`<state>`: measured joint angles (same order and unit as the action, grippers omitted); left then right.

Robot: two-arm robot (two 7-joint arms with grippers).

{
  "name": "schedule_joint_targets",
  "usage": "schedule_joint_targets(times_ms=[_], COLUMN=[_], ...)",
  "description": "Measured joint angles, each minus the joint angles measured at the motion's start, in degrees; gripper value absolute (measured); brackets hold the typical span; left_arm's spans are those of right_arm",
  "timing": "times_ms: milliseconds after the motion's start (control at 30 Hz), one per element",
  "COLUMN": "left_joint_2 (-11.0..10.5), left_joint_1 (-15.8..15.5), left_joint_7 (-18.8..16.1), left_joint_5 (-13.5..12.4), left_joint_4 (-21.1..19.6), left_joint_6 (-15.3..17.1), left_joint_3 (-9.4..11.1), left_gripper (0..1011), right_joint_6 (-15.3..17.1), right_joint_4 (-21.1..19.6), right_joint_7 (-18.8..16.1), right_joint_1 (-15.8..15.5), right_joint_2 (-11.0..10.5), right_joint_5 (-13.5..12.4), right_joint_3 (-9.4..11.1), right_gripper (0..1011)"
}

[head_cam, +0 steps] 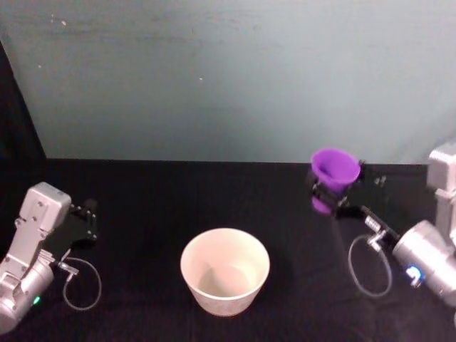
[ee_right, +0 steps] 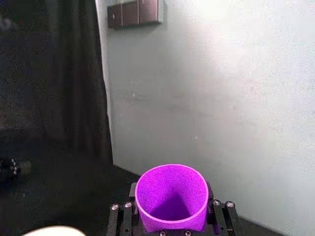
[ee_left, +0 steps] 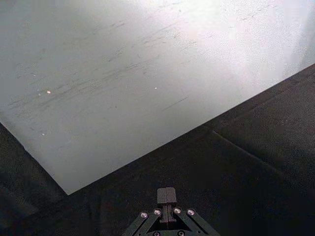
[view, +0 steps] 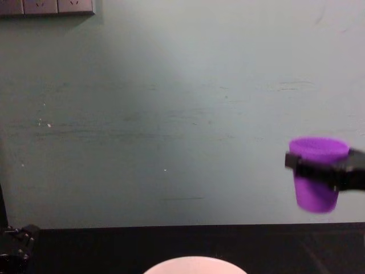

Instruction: Pick up the cup and pour the mung beans from the cup into the bowl.

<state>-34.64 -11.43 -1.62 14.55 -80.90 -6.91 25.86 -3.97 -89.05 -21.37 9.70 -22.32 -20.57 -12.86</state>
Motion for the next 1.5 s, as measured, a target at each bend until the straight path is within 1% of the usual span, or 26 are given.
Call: schedule_joint_targets(times_ms=[33,133,233,267,467,567,600,767,967,1500], left_joint_2=[0.0,0.0,0.0,0.0,0.0,0.0,0.0,0.0,0.0,0.0], left_joint_1=[0.0,0.0,0.0,0.0,0.0,0.0,0.0,0.0,0.0,0.0], left_joint_7=[0.0,0.0,0.0,0.0,0.0,0.0,0.0,0.0,0.0,0.0], left_joint_5=[0.0,0.0,0.0,0.0,0.0,0.0,0.0,0.0,0.0,0.0], left_joint_4=[0.0,0.0,0.0,0.0,0.0,0.0,0.0,0.0,0.0,0.0], left_joint_6=[0.0,0.0,0.0,0.0,0.0,0.0,0.0,0.0,0.0,0.0], left_joint_3=[0.0,0.0,0.0,0.0,0.0,0.0,0.0,0.0,0.0,0.0], left_gripper=[0,0,0,0,0,0,0,0,0,0], right_joint_6=[1.09,2.55,4.26,4.26,6.52,7.7,8.52,10.18,10.94,10.86], right_joint_4=[-1.52,-3.48,-5.87,-5.87,-8.53,-9.02,-9.33,-10.09,-10.71,-10.58], right_joint_7=[0.1,0.14,0.07,0.07,-0.01,-0.21,-0.31,-0.41,0.03,0.02], right_joint_1=[0.03,0.18,0.42,0.42,1.3,1.75,2.02,2.67,2.89,2.87], right_joint_2=[-0.43,-0.9,-1.44,-1.44,-2.74,-3.25,-3.61,-4.59,-5.51,-5.37], right_joint_5=[-0.15,-0.91,-3.03,-3.03,-5.49,-6.46,-7.2,-9.18,-10.1,-10.04], right_joint_3=[0.41,1.09,2.22,2.22,3.01,3.07,3.14,3.3,3.16,3.19], right_gripper=[737,737,737,737,737,737,737,737,737,737])
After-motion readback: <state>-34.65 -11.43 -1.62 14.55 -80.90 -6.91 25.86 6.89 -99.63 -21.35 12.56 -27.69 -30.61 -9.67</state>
